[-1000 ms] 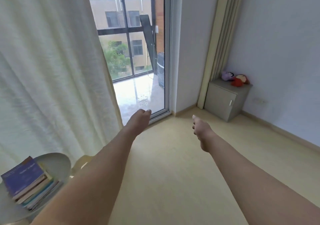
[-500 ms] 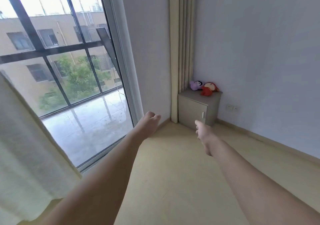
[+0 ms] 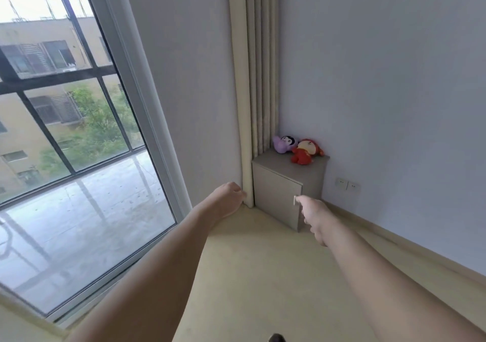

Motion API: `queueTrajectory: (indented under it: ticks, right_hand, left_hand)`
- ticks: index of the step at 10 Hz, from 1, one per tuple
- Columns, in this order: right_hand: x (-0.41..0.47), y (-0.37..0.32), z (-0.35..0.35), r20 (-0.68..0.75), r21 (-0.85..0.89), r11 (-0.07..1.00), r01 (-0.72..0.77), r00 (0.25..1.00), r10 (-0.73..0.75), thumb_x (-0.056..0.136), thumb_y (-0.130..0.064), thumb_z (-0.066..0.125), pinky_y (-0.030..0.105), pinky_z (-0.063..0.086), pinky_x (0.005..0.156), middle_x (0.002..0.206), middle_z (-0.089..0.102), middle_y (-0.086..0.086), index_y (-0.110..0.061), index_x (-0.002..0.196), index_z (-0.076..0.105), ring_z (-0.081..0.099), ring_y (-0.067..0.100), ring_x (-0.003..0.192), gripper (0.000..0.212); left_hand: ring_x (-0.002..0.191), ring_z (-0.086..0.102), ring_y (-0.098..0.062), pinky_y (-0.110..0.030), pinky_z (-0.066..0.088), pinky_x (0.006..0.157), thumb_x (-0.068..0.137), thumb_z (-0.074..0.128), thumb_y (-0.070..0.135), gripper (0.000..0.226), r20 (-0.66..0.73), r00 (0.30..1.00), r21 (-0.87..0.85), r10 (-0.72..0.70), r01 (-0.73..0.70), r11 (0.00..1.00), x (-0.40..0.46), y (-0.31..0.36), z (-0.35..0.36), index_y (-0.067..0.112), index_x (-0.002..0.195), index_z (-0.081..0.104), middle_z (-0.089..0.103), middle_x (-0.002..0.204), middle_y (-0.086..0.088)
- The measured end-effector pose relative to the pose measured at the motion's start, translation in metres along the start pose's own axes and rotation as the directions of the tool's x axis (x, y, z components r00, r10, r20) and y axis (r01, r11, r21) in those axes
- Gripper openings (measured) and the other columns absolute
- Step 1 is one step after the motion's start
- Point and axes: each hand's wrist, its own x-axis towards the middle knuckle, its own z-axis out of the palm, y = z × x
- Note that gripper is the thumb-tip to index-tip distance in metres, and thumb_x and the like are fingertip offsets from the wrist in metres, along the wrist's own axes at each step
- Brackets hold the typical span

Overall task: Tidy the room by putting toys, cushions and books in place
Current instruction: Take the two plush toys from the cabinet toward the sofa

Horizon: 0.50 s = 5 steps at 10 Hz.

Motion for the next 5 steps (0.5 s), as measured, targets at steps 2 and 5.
queueTrajectory:
  ticks: [2,5]
  right_hand:
    - [0.141,-0.086,0.0,0.029,-0.05,0.999,-0.022,0.999,0.023,0.097,-0.036,0.046,0.04,0.028,0.108,0.118,0.042,0.001,-0.01,0.141,0.044,0.044,0.027,0.128,0.051]
    - [0.311,-0.177,-0.022,-0.043,-0.005,0.998,-0.064,0.997,0.064,0.095,-0.035,0.05,0.038,0.035,0.102,0.124,0.05,0.004,-0.014,0.127,0.051,0.049,0.025,0.109,0.038]
  left_hand:
    - [0.11,0.061,-0.03,-0.038,0.051,0.09,0.099,0.048,0.013,0.021,0.096,0.993,-0.023,-0.064,0.067,0.997,0.18,0.014,0.009,0.003,0.111,0.061,0.064,0.113,-0.015]
    - [0.088,0.061,-0.016,-0.017,0.033,0.059,0.1,0.048,0.026,0.037,0.137,0.99,0.153,-0.044,0.023,0.988,0.366,0.091,0.003,0.003,0.125,0.063,0.062,0.129,-0.018]
